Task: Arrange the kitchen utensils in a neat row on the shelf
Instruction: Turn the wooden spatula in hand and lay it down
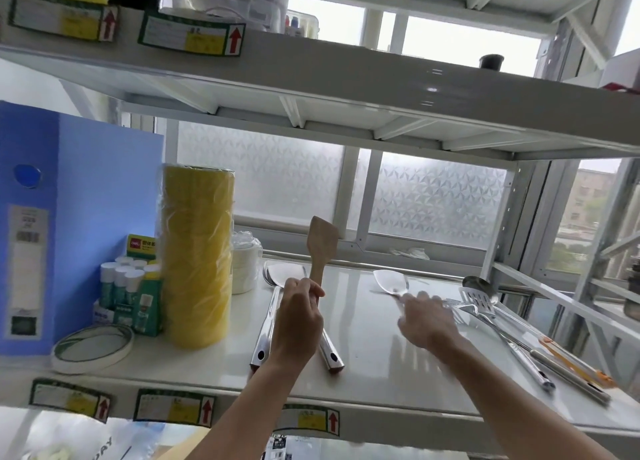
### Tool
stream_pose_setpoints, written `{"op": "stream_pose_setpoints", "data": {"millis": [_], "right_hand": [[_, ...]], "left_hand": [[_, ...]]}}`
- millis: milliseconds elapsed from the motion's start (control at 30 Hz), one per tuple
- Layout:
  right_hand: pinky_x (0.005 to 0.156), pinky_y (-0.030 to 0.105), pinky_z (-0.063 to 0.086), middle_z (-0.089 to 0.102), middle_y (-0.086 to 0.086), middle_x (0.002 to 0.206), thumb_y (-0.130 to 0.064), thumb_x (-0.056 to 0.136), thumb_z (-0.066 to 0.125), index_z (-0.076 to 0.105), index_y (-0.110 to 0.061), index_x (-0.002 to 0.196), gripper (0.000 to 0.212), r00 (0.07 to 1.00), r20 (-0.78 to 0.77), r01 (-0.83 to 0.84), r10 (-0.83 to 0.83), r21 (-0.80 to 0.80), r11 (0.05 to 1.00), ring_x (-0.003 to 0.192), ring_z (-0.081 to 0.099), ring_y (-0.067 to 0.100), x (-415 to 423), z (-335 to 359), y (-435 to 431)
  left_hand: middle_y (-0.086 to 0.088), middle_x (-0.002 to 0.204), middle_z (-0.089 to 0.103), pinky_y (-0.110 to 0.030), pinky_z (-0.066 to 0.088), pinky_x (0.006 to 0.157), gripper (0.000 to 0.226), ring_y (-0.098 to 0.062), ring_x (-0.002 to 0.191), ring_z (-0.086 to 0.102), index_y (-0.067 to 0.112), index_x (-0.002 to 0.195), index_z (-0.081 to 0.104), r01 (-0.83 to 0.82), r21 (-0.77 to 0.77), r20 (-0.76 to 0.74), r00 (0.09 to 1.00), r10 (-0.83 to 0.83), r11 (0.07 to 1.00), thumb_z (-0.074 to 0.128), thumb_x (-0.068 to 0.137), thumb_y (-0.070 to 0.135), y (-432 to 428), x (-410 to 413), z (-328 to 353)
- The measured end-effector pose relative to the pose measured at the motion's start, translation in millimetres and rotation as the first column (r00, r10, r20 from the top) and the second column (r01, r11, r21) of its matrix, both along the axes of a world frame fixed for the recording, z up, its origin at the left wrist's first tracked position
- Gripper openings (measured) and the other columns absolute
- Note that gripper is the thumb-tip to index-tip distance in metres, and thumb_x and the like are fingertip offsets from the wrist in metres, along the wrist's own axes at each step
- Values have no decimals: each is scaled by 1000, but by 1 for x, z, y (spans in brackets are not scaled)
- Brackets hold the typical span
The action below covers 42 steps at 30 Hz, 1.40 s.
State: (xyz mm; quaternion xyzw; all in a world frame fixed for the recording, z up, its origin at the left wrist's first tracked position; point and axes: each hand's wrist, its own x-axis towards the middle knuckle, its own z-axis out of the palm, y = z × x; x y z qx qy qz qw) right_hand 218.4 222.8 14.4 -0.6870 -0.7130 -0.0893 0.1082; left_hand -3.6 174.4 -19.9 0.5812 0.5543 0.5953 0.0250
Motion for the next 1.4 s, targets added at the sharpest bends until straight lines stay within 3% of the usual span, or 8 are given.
{"op": "stream_pose_setpoints", "data": {"millis": [167, 433, 633, 767, 900, 1000, 1200, 1400], "right_hand": [[94, 42, 47, 53, 14, 129, -28, 91, 48, 51, -15, 122, 34, 997, -22, 66, -68, -61, 996, 121, 55, 34, 29, -18, -4], [80, 36, 47, 53, 9, 99, -22, 88, 48, 59, -19, 111, 26, 893, -376, -273, 246, -19, 962, 93, 57, 29, -27, -26, -11], [65, 17, 35, 52, 4, 90, -16, 91, 53, 63, -18, 119, 30, 792, -418, -472, 445, 44, 881, 82, 54, 22, -82, -25, -10], [83, 23, 44, 62, 8, 110, -23, 95, 56, 61, -19, 130, 35, 772, -435, -487, 463, 63, 871, 96, 60, 22, -95, -30, -10], [77, 33, 44, 70, 11, 93, -36, 102, 36, 68, -7, 96, 44, 712, -548, -435, 439, 145, 888, 88, 63, 26, -97, -17, -14], [65, 17, 42, 68, -9, 77, -45, 104, 34, 66, -25, 77, 46, 629, -622, -458, 467, 188, 869, 72, 62, 0, -99, -5, -30], [77, 43, 61, 73, 0, 93, -42, 90, 51, 68, -22, 104, 31, 439, -834, -479, 334, 98, 873, 86, 71, 19, -105, 2, -34], [64, 37, 60, 72, 12, 90, -31, 100, 50, 51, -25, 123, 23, 239, -963, -650, 127, -61, 758, 76, 75, 28, -97, 17, -52]], "left_hand": [[-2, 100, 57, -3, 37, 64, 20, -9, 81, 56, 11, 96, 65, 13, 7, -26, 1000, -13, 1000, 46, 103, 8, 1, 1, -1], [-1, 96, 56, -4, 38, 66, 20, -13, 82, 58, 12, 94, 65, -9, 43, -25, 1000, 10, 999, 47, 102, 5, 0, 0, -1], [-1, 99, 59, -5, 40, 74, 20, -13, 89, 59, 12, 95, 66, 15, 57, -37, 999, -13, 998, 48, 100, 3, 1, 0, -1], [-2, 99, 60, -5, 41, 72, 22, -13, 87, 61, 12, 96, 67, 39, 13, -10, 999, -39, 999, 47, 99, 2, 0, -1, -1], [-2, 105, 59, -17, 46, 67, 18, -20, 84, 67, 20, 100, 57, 181, -72, 138, 976, -170, 981, 44, 99, 8, 1, 0, 0], [-2, 111, 60, -19, 53, 63, 7, -13, 86, 69, 19, 108, 51, 314, -50, 287, 914, -287, 948, 49, 103, 24, -6, 4, 7], [4, 121, 67, -1, 44, 77, 47, 3, 108, 64, 19, 130, 59, 494, -42, 276, 841, -465, 868, 38, 89, 10, -20, 5, 19], [-3, 144, 57, -7, 43, 95, 65, 8, 125, 55, 9, 142, 54, 569, 12, 266, 791, -551, 822, 31, 81, 16, -22, 3, 20]]}}
